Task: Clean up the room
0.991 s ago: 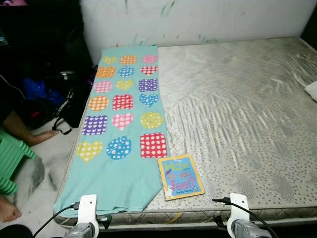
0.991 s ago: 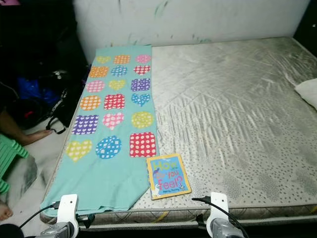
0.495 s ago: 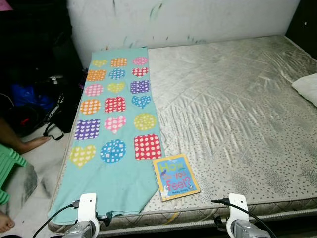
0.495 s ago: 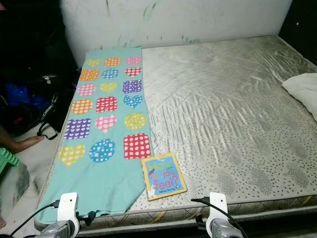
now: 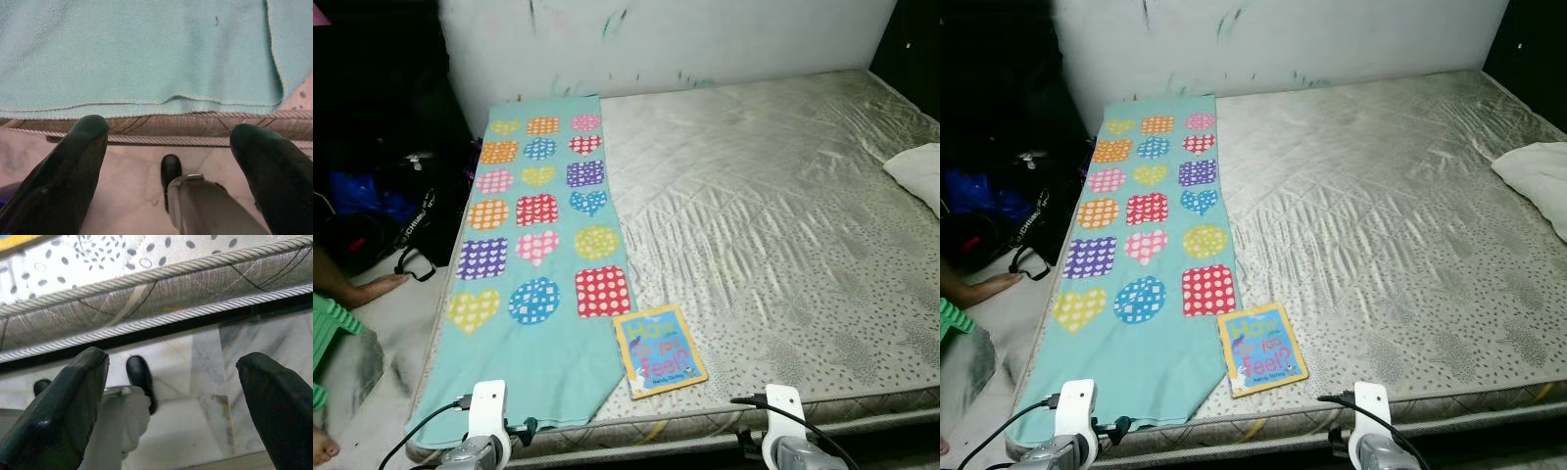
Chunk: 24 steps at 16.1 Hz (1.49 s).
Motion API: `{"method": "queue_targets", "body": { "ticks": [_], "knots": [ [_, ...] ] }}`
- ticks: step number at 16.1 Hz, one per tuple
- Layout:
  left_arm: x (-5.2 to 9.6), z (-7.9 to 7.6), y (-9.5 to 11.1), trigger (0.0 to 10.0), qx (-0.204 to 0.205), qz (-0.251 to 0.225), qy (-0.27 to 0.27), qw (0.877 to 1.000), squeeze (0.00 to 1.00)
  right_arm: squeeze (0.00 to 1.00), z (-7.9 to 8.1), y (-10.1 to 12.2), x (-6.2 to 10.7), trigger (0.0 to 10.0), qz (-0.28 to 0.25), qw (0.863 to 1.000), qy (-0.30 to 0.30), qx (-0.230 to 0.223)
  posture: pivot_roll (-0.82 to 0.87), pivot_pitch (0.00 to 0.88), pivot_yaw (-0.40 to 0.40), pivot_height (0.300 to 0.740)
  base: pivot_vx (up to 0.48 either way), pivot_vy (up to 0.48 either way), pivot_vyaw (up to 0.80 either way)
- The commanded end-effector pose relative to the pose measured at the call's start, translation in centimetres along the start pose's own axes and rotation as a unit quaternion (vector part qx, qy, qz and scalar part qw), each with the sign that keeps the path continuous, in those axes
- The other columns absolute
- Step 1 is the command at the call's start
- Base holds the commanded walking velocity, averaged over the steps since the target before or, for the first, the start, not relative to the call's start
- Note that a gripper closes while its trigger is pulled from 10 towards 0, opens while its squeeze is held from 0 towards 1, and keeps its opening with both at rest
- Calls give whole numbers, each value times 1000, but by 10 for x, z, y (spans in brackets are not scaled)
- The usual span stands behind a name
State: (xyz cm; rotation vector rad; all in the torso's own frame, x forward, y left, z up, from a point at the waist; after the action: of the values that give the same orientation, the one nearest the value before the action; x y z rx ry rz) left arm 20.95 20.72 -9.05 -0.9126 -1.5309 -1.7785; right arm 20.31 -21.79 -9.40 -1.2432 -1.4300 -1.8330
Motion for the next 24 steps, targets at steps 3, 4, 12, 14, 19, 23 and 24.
{"method": "queue_targets", "body": {
  "ticks": [3,4,12,14,19,23,24],
  "knots": [
    [1,4,-6,10000,5,6,4,1000,0,0,7,3,0,10000,-6,1000,10,10,-93,0,104,740,0,0,0],
    [1,2,-5,10000,13,1,0,1000,0,0,7,3,0,10000,-6,1000,10,11,-93,0,104,740,0,0,0],
    [1,2,-6,10000,17,7,2,1000,0,0,7,3,0,10000,-7,1000,9,17,-95,0,104,740,0,167,0],
    [1,2,-6,10000,17,7,3,1000,0,0,7,4,0,10000,-8,1000,9,18,-95,0,105,740,0,360,0],
    [1,4,-4,10000,7,3,3,1000,0,0,7,4,0,10000,-9,1000,10,21,-93,0,107,740,0,290,0],
    [1,3,-3,10000,-1,-1,-2,1000,0,0,7,3,0,10000,-8,1000,11,27,-92,0,105,740,0,0,0],
    [1,2,-3,10000,-3,-2,-4,1000,0,0,7,3,0,10000,-8,1000,11,28,-92,0,105,740,0,0,0]
  ]
}}
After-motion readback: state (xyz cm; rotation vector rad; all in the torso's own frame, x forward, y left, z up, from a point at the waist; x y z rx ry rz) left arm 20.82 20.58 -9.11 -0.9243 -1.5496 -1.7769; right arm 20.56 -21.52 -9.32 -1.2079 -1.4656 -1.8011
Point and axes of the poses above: a point about 5 cm out from each wrist's last joint towards the gripper, its own x axis pointing back from the gripper into the wrist, its own y axis along the axis of the wrist's last joint, z = x × y, the point moved 2 cm from there along -x, pointing out of the wrist towards the gripper, and after that the axes turned 14 degrees about -x, right-handed, at the moved point
